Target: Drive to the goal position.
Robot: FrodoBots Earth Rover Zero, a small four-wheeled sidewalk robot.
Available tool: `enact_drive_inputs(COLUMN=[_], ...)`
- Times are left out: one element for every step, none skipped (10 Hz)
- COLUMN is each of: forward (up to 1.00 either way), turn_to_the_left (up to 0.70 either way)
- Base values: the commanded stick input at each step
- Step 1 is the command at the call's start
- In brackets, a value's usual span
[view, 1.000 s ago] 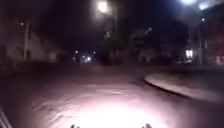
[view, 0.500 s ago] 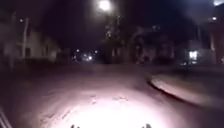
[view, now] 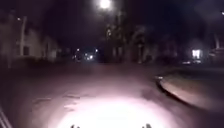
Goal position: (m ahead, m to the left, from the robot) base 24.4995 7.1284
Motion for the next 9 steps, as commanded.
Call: enact_drive_inputs(forward=[1.0,1.0,1.0,1.0,1.0,1.0,1.0,1.0,1.0], turn_to_the_left=[0.0,0.0,0.0,0.0,0.0,0.0,0.0,0.0,0.0])
